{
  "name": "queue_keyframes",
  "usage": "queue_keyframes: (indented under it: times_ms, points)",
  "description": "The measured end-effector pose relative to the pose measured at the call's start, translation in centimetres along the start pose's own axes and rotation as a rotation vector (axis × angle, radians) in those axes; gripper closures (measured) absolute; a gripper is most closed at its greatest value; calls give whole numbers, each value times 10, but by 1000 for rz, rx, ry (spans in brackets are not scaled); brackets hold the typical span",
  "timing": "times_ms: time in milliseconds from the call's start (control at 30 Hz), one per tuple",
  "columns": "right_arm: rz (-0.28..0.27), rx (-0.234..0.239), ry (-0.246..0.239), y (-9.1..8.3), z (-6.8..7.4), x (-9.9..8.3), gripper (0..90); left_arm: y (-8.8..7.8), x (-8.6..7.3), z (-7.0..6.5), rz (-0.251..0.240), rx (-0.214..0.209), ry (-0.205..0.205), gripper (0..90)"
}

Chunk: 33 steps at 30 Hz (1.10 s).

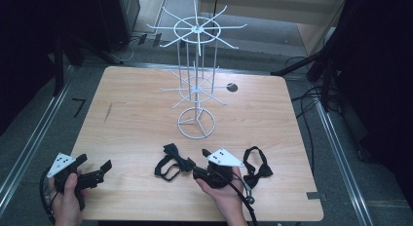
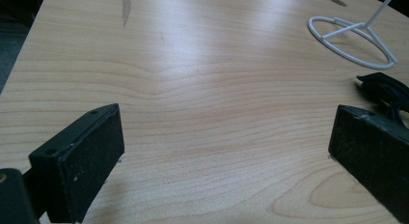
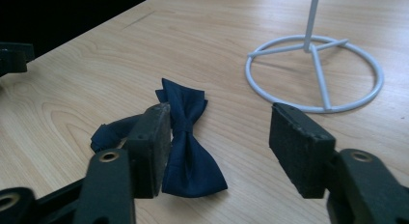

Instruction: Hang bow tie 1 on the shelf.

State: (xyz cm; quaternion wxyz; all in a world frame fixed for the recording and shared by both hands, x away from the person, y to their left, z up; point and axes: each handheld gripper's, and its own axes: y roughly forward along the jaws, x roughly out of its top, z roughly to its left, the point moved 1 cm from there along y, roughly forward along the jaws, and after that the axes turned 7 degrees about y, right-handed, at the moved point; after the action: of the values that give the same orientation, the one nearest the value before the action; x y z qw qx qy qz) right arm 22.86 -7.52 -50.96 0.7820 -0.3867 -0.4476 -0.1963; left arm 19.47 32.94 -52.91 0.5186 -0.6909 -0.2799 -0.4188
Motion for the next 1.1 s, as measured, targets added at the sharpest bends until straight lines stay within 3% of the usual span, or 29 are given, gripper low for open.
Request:
queue_keyframes:
  times_ms: [167,233,433,967,1100]
  points:
    - [13,7,18,6,1,1,470,0,0,0,0,-1,0,0]
    - [22,-16,-13,11,5,2,500,0,0,0,1,0,0,0]
    - [34,-12,-20,17,10,1,504,0,0,0,1,-1,0,0]
    - [84,23,-8,37,20,-3,450,0,0,0,0,-2,0,0]
    - [121,36,-18,43,24,-6,389,0,0,0,0,-2,0,0]
